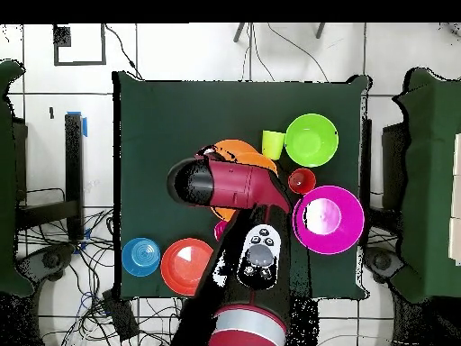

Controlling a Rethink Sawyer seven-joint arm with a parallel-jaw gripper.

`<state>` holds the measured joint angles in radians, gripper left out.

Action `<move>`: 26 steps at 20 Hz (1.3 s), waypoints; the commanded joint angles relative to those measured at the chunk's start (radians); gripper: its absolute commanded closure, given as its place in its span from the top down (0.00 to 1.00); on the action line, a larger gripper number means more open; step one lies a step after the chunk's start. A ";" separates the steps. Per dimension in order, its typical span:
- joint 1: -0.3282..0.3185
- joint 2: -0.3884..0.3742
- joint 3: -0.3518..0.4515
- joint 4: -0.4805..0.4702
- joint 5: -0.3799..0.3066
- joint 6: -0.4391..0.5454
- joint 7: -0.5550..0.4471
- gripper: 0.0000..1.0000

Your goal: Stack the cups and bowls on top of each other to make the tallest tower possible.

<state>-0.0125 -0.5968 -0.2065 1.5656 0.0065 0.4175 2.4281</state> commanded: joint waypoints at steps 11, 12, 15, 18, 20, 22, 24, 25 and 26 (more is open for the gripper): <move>0.130 0.018 0.017 -0.035 -0.056 0.067 0.041 0.00; 0.128 0.019 0.022 -0.027 -0.053 0.055 0.037 0.00; 0.120 0.024 0.030 -0.023 -0.048 0.047 0.025 0.00; 0.105 0.029 0.052 -0.019 -0.056 0.041 -0.009 0.00; 0.060 0.030 0.104 0.004 -0.064 0.023 -0.061 0.00; 0.042 0.030 0.122 0.010 -0.064 0.021 -0.074 0.00; 0.041 0.030 0.120 0.013 -0.069 0.022 -0.069 0.00; 0.033 0.028 0.124 0.014 -0.071 0.024 -0.073 0.00; 0.022 0.027 0.132 0.018 -0.074 0.021 -0.078 0.00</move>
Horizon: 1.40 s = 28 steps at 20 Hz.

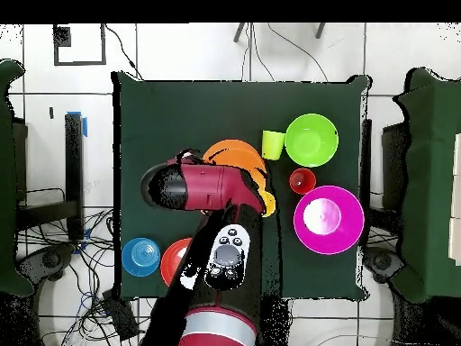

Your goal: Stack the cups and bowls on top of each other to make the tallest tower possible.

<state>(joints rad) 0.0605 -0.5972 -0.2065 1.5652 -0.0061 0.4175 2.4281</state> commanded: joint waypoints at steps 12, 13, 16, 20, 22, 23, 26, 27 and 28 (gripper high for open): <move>-0.068 0.016 0.151 0.028 -0.076 0.024 -0.080 0.00; -0.067 0.016 0.151 0.028 -0.077 0.024 -0.080 0.00; -0.059 0.022 0.143 0.020 -0.078 0.019 -0.070 0.00; -0.037 0.038 0.120 0.004 -0.086 0.014 -0.054 0.00; -0.036 0.032 0.125 0.006 -0.082 0.024 -0.056 0.00; -0.034 0.029 0.125 0.006 -0.080 0.032 -0.056 0.00; -0.031 0.026 0.131 0.011 -0.080 0.033 -0.059 0.00; -0.037 0.030 0.143 0.018 -0.079 0.025 -0.064 0.00; -0.048 0.031 0.156 0.023 -0.079 0.019 -0.074 0.00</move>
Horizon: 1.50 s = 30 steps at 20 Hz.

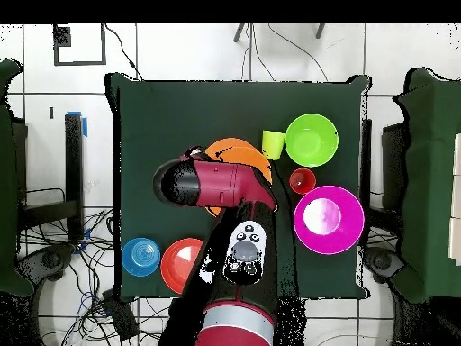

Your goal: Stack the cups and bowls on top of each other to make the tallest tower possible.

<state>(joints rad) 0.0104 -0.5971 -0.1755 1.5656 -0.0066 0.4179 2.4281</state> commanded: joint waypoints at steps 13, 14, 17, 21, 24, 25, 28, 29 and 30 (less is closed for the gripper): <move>-0.027 0.060 0.149 0.010 -0.102 -0.017 -0.095 0.00; -0.032 0.064 0.156 0.010 -0.104 -0.022 -0.095 0.00; -0.038 0.068 0.163 0.003 -0.114 -0.020 -0.101 0.00; -0.039 0.064 0.164 0.001 -0.127 -0.009 -0.106 0.00; -0.051 0.084 0.176 0.010 -0.147 -0.052 -0.104 0.00; -0.050 0.088 0.175 0.010 -0.152 -0.060 -0.099 0.00; -0.046 0.100 0.175 0.011 -0.167 -0.079 -0.086 0.00; -0.047 0.108 0.173 0.008 -0.171 -0.087 -0.082 0.00; -0.047 0.115 0.172 0.005 -0.177 -0.095 -0.077 0.00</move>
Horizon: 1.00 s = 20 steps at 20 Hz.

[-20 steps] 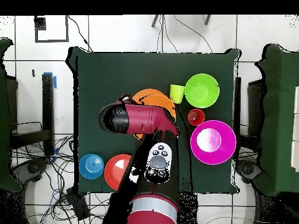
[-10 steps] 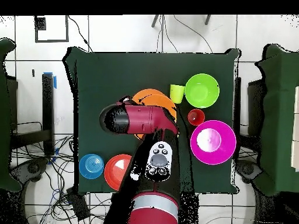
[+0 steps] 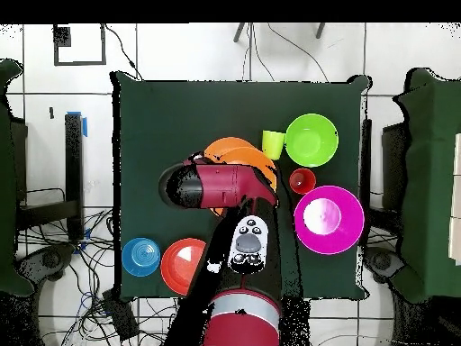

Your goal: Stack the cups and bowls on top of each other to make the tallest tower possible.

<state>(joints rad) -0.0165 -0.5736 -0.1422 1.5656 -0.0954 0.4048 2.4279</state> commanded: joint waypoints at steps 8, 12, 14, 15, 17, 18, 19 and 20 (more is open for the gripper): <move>0.002 0.136 0.125 -0.013 -0.114 -0.119 -0.044 0.00; -0.007 0.138 0.148 -0.008 -0.121 -0.111 -0.057 0.00; -0.020 0.138 0.168 -0.005 -0.126 -0.106 -0.075 0.00; -0.027 0.139 0.179 -0.003 -0.127 -0.104 -0.084 0.00; -0.041 0.145 0.200 -0.001 -0.131 -0.108 -0.094 0.00; -0.039 0.147 0.201 -0.003 -0.135 -0.110 -0.094 0.00; -0.047 0.147 0.212 -0.001 -0.135 -0.106 -0.099 0.00; -0.043 0.149 0.213 -0.005 -0.136 -0.106 -0.094 0.00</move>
<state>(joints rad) -0.0344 -0.5623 -0.1180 1.5594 -0.1577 0.3777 2.4279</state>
